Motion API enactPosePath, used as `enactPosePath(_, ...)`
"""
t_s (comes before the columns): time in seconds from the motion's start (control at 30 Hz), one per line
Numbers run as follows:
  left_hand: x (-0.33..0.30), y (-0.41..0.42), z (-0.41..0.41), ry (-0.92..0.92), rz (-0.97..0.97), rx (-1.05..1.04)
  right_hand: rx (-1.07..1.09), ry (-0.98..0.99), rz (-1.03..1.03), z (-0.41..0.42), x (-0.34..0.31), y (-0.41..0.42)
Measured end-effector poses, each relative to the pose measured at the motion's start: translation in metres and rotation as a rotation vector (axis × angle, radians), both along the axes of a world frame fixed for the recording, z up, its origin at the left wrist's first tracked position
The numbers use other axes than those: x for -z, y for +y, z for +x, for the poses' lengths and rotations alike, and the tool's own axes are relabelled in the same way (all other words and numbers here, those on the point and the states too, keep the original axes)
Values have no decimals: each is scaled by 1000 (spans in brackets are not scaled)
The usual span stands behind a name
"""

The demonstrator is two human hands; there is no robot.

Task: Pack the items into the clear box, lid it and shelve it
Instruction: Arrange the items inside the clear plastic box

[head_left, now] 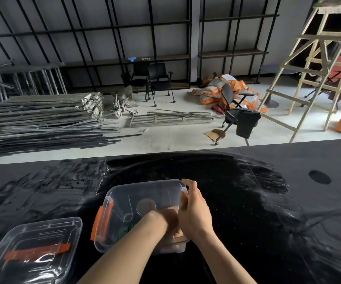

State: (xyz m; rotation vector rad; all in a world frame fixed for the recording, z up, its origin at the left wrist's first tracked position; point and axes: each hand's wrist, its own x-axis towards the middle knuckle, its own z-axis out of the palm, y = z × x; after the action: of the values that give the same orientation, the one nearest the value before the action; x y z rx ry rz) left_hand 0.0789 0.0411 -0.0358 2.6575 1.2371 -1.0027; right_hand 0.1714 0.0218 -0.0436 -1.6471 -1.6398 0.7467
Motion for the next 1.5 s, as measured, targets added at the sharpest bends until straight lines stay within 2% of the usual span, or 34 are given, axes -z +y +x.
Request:
enactPosePath(0.1,4,0,-7,68,168,83,5,-38,12,-5,-5,-3)
enactPosePath(0.17,-10,-4,-26,-48,177,-101,12,-85,38,-7,-12,-4)
enactPosePath(0.23,-24,-3,-43,-242,321,-128,24,-118,52,-2,-10,1)
enactPosePath(0.33,-28,-2,-68,-158,384,-72,47,-173,60,1,-9,3)
enactPosePath(0.5,-29,-5,-78,-234,436,-158,75,-216,73,7,-5,5)
enactPosePath(0.57,-26,-8,-76,-218,449,-204,83,-255,83,9,-4,5)
enactPosePath(0.73,-16,-11,-83,-27,433,-274,79,-377,109,10,-2,6)
enactPosePath(0.9,-15,-17,-76,7,259,-364,57,-521,212,8,-1,5)
enactPosePath(1.0,-16,-13,-68,25,208,-289,9,-574,300,9,-2,3)
enactPosePath(1.13,-13,-10,-76,75,351,-56,-4,-596,345,13,-1,3)
enactPosePath(1.33,-9,-11,-91,-147,384,-48,-15,-614,361,11,1,5)
enactPosePath(1.43,-14,-10,-98,-296,462,-99,-11,-616,374,12,3,5)
enactPosePath(1.5,-23,-12,-104,-253,531,-116,-11,-603,372,12,4,6)
